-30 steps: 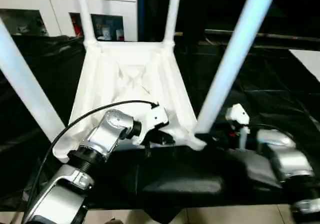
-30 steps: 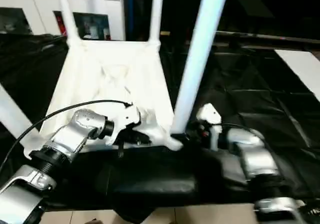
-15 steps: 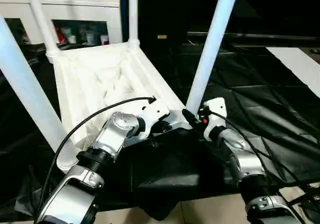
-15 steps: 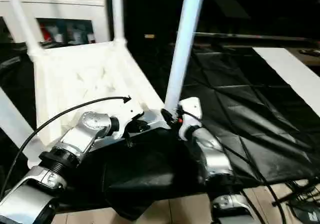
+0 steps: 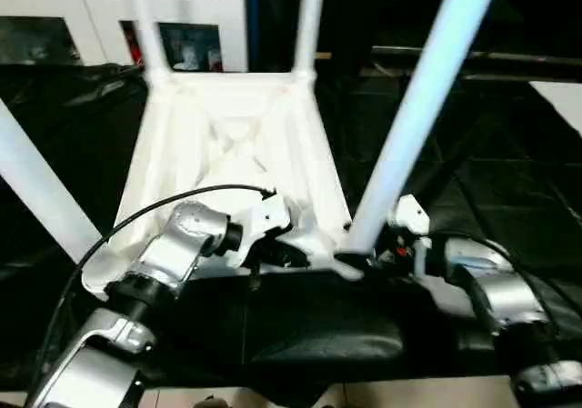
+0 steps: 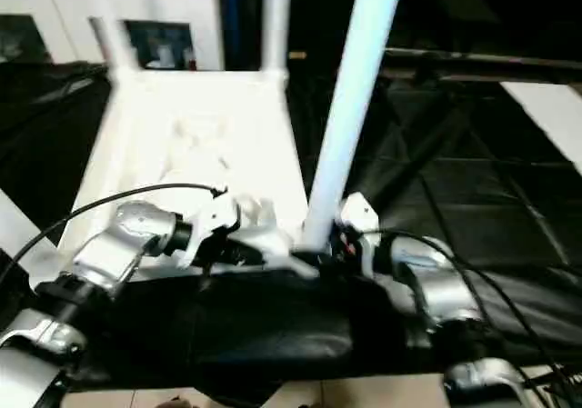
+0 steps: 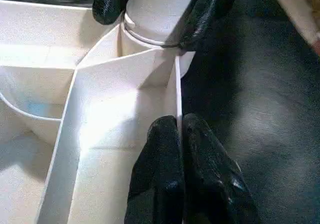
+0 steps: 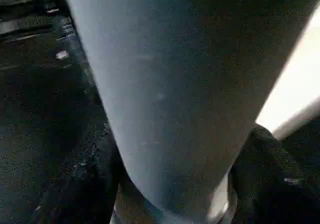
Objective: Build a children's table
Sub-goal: Rotate leg to tighten
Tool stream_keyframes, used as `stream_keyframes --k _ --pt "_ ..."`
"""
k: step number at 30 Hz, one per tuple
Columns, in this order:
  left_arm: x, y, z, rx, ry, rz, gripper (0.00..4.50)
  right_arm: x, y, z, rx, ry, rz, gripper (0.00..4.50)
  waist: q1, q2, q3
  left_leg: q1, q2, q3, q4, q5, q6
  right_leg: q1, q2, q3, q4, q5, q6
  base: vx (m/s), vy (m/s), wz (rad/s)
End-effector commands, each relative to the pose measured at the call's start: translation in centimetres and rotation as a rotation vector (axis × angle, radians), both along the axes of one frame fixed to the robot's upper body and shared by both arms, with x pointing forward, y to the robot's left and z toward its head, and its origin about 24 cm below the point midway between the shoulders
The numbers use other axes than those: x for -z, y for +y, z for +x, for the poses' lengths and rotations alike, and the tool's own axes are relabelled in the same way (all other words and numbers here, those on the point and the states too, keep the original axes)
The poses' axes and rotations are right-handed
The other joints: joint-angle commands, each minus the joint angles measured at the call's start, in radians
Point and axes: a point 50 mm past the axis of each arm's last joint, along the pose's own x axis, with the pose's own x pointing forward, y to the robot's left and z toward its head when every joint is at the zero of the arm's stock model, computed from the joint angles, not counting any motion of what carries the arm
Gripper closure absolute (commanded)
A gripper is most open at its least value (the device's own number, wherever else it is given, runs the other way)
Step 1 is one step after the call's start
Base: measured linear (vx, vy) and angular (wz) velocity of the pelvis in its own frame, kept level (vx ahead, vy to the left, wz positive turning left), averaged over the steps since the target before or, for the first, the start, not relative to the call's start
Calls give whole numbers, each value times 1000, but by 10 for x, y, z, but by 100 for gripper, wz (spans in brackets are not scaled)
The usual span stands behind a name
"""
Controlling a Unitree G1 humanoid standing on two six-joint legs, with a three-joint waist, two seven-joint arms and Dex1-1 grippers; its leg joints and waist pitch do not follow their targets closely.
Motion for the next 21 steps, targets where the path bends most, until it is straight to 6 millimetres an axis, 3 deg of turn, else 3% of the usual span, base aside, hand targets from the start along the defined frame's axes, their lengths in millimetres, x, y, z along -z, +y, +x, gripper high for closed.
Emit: stream_keyframes --k 1,3,5,6,9,12,15,18,19,21 --pt "-3 -8 -9 111 42 -57 450 1 -5 -4 -41 29 -29 151 3 -1 -53 -4 50 -4 -40 -4 174 71 -78 58 -42 42 -254 0 0 0" --pt "-3 -5 -8 109 40 -53 450 -1 -5 -5 -61 47 -16 151 4 0 -47 -1 52 -4 -47 -88 129 67 -80 58 -60 -106 -224 0 0 0" --pt "-3 -4 -8 110 41 -54 450 -1 -4 -6 -78 57 -8 165 4 1 -44 0 52 -5 -50 -136 93 66 -82 60 -69 -198 -198 0 0 0" --pt "-3 -3 -8 112 42 -55 450 -1 -4 -7 -82 59 -7 184 3 1 -44 1 51 -6 -51 -146 84 65 -81 60 -71 -218 -190 0 0 0" --pt "-3 -2 -7 103 35 -52 450 0 0 -8 -97 71 7 184 1 0 -43 2 49 -8 -54 -165 63 63 -82 62 -77 -262 -166 0 0 0" --pt "-2 -2 -5 73 9 -37 450 2 6 -10 -81 79 26 200 1 0 -45 -1 48 -9 -53 -143 63 64 -81 63 -74 -228 -165 0 0 0" --pt "2 -5 5 -40 -46 -7 450 11 10 -7 27 75 14 202 -1 -2 -45 -2 45 -9 -52 -136 63 64 -81 63 -73 -211 -166 0 0 0" --pt "6 -15 15 -168 -96 1 450 30 11 5 295 70 -51 202 -6 -2 -42 1 41 -11 -55 -168 30 60 -83 60 -85 -324 -132 0 0 0" --pt "7 -18 16 -186 -105 3 450 33 13 7 346 74 -55 202 -11 -4 -40 -2 40 -13 -58 -185 20 62 -83 57 -91 -379 -113 0 0 0" --pt "7 -22 17 -212 -112 3 450 37 16 9 413 87 -50 202 -19 -5 -33 5 36 -14 -59 -242 19 54 -84 54 -108 -499 -77 0 0 0"
